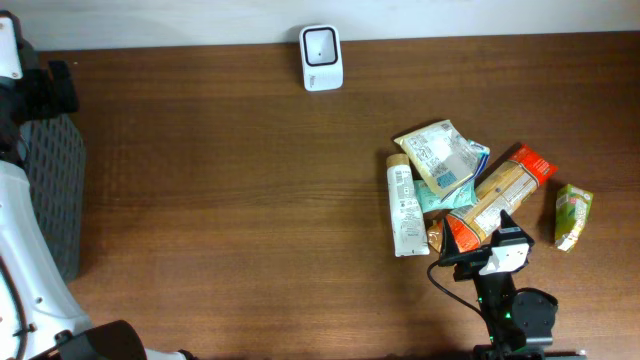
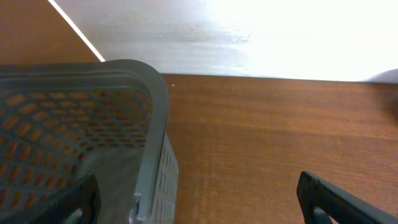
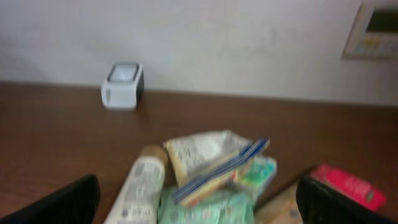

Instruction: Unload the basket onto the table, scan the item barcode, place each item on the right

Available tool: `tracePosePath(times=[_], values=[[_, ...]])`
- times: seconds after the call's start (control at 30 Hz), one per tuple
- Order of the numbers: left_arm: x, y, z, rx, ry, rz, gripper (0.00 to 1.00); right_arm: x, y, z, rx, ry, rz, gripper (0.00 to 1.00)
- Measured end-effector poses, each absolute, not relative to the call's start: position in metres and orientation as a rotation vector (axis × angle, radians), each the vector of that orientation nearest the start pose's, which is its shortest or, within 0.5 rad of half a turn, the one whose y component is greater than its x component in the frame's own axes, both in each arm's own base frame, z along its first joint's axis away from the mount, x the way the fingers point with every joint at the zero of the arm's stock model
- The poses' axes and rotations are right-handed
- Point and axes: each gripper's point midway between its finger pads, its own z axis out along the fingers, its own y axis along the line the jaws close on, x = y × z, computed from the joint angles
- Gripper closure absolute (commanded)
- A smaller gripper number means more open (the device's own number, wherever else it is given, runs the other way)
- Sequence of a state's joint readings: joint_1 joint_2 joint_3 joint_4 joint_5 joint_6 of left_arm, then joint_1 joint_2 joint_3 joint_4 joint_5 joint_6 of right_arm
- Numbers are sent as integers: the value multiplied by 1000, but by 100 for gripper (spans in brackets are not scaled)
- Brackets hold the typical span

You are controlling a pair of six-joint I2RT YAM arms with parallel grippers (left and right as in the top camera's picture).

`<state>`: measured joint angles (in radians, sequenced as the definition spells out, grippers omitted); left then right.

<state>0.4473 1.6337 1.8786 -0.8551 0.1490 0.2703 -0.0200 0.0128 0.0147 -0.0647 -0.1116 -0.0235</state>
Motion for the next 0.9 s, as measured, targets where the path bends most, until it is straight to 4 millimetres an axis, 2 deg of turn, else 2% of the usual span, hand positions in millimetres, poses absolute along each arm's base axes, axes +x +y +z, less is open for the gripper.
tracePosePath(times=[0.53, 0.6, 0.67, 0.73, 0.77, 0.83, 0.87, 0.9], values=[[426, 175, 355, -107, 2182, 246, 1, 245, 15, 161, -90, 1634, 62, 1], [421, 170, 349, -106, 2213, 231, 1, 245, 15, 161, -91, 1634, 61, 1], [417, 155, 357, -71, 2176, 232, 1, 245, 15, 161, -91, 1634, 62, 1], [412, 122, 372, 17, 2022, 245, 1, 245, 15, 161, -90, 1634, 61, 1], [401, 90, 373, 89, 1903, 235, 1, 245, 15, 161, -91, 1634, 62, 1], [386, 59, 372, 155, 1735, 231, 1, 246, 15, 162, -90, 1629, 60, 2], [352, 34, 330, 202, 1698, 201, 1, 245, 15, 161, -90, 1634, 61, 1], [337, 25, 319, 216, 1646, 198, 1, 246, 15, 162, -89, 1632, 60, 1]])
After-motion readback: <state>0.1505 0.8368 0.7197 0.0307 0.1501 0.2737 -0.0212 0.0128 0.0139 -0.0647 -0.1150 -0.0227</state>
